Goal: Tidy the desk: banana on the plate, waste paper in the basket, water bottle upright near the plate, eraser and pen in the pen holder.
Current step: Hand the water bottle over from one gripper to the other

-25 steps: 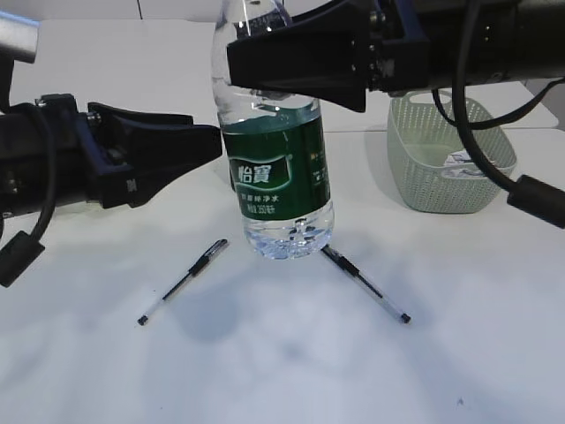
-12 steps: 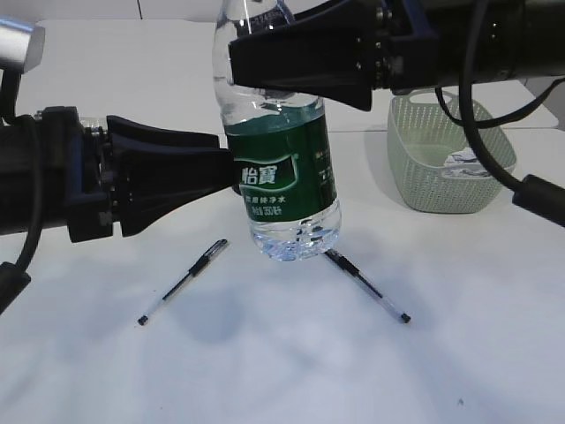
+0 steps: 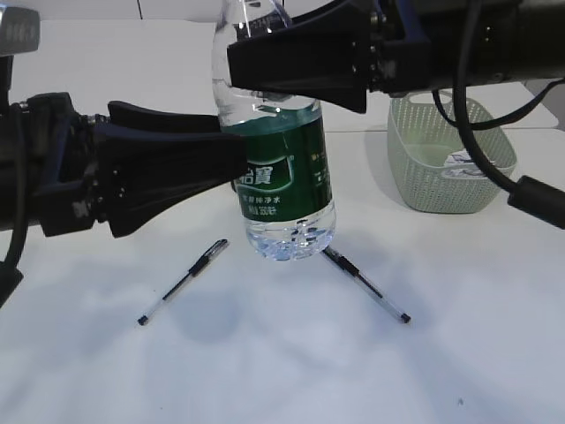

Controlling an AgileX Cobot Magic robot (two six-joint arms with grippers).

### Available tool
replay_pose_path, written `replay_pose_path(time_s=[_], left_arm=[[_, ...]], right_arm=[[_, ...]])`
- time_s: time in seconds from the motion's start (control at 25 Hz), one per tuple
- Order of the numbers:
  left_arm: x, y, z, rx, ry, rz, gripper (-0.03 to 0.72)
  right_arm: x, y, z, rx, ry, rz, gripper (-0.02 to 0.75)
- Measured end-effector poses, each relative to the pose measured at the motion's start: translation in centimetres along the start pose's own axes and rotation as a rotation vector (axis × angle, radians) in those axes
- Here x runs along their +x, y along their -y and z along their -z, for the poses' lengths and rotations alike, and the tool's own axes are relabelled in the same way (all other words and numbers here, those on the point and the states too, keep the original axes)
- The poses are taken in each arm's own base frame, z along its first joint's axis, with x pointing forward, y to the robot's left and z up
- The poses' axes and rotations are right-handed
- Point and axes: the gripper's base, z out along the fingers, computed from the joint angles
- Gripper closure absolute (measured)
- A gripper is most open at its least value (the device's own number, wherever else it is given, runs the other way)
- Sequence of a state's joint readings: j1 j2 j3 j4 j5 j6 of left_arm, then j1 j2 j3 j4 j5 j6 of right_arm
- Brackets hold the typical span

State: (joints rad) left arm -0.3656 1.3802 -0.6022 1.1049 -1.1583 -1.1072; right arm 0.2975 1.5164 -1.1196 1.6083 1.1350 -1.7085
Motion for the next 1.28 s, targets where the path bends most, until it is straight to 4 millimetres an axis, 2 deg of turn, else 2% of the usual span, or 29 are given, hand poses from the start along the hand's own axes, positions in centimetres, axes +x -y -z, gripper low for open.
replay_pose_path(time_s=[0.12,0.44,0.6,1.28], left_arm=[[-0.2,-0.1,0.0,-0.012,0.027,0.015,0.144],[-0.2,0.2,-0.3,0.001,0.026,0.02,0.103],[-0.1,0.5,-0.5,0.017,0.023,0.026,0.1],[-0.1,0.6,-0.5,0.03,0.029,0.066,0.099]], right_arm=[[-0.1,-0.1,0.0,-0.011,0.014,-0.006,0.337],[-0.4,-0.9,-0.9,-0.048,0.04,0.017,0.337],[-0.3,-1.5,-1.7,-0.067,0.033,0.035,0.337],[-0.3,-2.2,-2.6,-0.081,0.036,0.037,0.337]])
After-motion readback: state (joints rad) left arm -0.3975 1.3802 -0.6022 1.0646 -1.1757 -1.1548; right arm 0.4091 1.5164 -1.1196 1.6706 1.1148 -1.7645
